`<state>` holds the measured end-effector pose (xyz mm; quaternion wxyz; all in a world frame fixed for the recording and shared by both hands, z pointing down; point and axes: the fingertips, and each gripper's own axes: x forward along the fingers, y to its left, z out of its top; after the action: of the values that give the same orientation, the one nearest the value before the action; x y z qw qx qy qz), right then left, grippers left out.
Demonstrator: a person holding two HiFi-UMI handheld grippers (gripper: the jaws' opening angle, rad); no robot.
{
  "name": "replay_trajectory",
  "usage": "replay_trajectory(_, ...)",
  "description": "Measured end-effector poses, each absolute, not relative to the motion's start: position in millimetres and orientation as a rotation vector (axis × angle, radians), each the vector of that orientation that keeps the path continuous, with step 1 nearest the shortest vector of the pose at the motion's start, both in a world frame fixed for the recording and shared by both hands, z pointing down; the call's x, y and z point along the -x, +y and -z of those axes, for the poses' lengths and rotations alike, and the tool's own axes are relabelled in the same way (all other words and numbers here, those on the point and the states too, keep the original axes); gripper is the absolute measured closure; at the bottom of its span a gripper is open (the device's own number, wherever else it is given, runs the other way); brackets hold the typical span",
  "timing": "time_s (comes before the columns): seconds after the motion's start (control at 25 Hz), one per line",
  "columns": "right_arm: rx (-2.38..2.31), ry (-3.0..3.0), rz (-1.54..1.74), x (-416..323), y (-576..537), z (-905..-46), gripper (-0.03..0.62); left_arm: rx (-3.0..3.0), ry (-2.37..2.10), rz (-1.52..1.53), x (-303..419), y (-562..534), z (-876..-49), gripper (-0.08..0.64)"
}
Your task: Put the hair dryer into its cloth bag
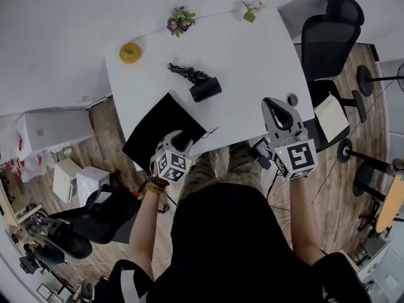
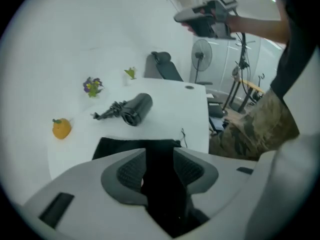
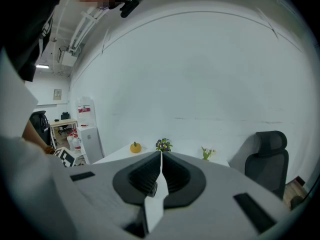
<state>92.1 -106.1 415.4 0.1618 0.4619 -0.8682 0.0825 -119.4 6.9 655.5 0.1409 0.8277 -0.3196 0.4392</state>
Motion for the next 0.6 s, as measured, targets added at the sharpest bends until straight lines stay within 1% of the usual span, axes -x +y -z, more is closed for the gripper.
replay_trajectory(0.08,-1.314,-2.487,-0.233,-86.5,-107.2,-414.1,0.561,-2.366,-1.032,-1.157,132.3,-22.2,-639.9,0.385)
replay_trajectory(0.16,-1.299,-2.496,-0.227,-79.0,-107.2,-413.3,0.561,-2.343,-1.094,-1.114,142.7,-47.4,-638.5,0.385)
replay_trajectory(0.32,-1.259,-2.513,-0.217,-62.1,-104.8,-412.8,0.561,-2.314,-1.098,-1.144,148.1,-74.7,-661.6,0.383)
replay_trajectory(0.6,-1.237,-2.514,-0.218,-51.4,-108.4,-413.5,0.561,-2.279,-0.966,-1.201,131.5,-81.4,-698.3,0.383)
